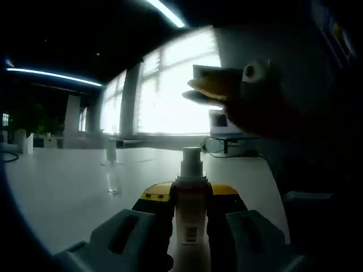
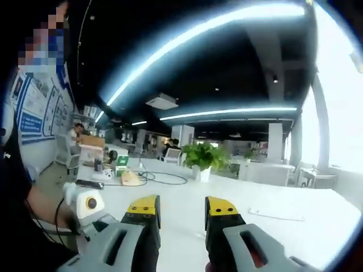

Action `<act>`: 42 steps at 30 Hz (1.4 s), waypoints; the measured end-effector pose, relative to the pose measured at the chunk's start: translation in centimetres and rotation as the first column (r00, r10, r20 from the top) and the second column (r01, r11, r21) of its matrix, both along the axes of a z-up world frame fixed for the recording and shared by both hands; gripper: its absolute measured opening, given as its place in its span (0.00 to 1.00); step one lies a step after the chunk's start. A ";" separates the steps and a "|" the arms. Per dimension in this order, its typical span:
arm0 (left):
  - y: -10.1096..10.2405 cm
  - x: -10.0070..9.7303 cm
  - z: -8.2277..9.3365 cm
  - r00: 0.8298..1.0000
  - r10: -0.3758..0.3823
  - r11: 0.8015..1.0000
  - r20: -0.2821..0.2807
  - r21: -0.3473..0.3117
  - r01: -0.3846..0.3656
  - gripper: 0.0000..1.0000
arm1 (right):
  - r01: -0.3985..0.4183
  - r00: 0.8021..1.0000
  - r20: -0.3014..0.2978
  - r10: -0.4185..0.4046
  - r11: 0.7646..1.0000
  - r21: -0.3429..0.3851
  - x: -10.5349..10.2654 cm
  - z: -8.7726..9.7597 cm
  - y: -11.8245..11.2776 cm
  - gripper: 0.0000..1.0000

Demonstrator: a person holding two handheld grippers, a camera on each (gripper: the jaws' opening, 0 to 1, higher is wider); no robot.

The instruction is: Clamp pump bottle remove cover press pump head put on cover

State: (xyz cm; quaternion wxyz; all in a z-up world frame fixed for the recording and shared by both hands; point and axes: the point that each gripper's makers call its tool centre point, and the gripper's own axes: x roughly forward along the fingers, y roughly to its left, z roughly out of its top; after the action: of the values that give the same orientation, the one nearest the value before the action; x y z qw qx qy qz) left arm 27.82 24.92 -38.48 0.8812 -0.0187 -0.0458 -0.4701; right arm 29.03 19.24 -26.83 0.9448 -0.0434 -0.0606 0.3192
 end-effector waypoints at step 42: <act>0.1 0.0 -0.2 1.000 0.000 1.000 0.002 0.006 0.000 0.13 | 0.296 0.943 -0.158 -0.293 0.955 -0.002 -0.4 -7.4 -8.1 0.25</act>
State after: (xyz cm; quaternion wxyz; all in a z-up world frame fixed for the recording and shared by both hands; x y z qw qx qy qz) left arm 27.81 24.98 -38.71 0.8812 -0.0157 -0.0453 -0.4703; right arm 28.67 11.16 -34.27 0.9841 -0.0164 0.0174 0.1761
